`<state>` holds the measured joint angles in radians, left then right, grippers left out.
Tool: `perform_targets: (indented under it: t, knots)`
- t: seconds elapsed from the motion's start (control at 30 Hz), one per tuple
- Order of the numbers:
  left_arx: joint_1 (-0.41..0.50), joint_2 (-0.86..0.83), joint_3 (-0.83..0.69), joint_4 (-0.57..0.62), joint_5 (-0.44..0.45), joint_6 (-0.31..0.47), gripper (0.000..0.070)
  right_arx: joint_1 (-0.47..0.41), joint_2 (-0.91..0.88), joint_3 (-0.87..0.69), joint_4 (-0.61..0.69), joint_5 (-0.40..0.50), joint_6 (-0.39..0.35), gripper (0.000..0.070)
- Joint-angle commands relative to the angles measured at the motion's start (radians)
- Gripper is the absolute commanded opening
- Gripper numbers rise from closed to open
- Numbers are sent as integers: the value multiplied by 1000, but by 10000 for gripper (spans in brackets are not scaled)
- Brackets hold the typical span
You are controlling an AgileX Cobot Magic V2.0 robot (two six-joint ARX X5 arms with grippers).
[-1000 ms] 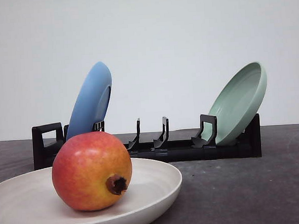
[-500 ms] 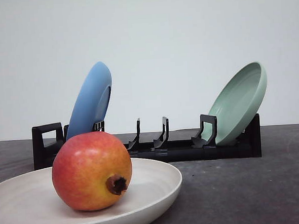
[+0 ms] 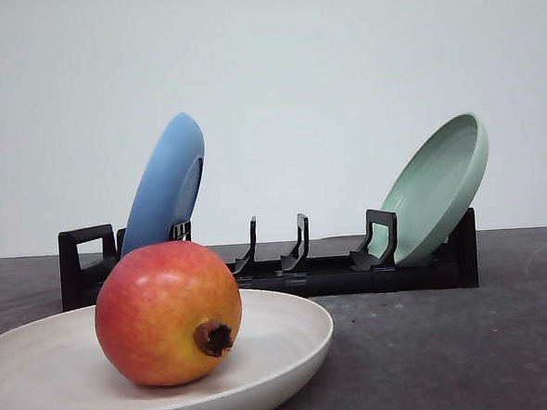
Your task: Place pomegranate in white plate
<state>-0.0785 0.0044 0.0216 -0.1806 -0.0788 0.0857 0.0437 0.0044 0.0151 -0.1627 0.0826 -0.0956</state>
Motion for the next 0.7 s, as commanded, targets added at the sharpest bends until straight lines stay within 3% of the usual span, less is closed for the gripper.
perform_targets:
  t: [0.0, 0.67]
  knots:
    - [2, -2, -10, -6, -1, 7, 0, -2, -1, -3, 5, 4, 17, 2]
    - [2, -2, -10, -6, -1, 7, 0, -2, -1, -3, 5, 4, 17, 2]
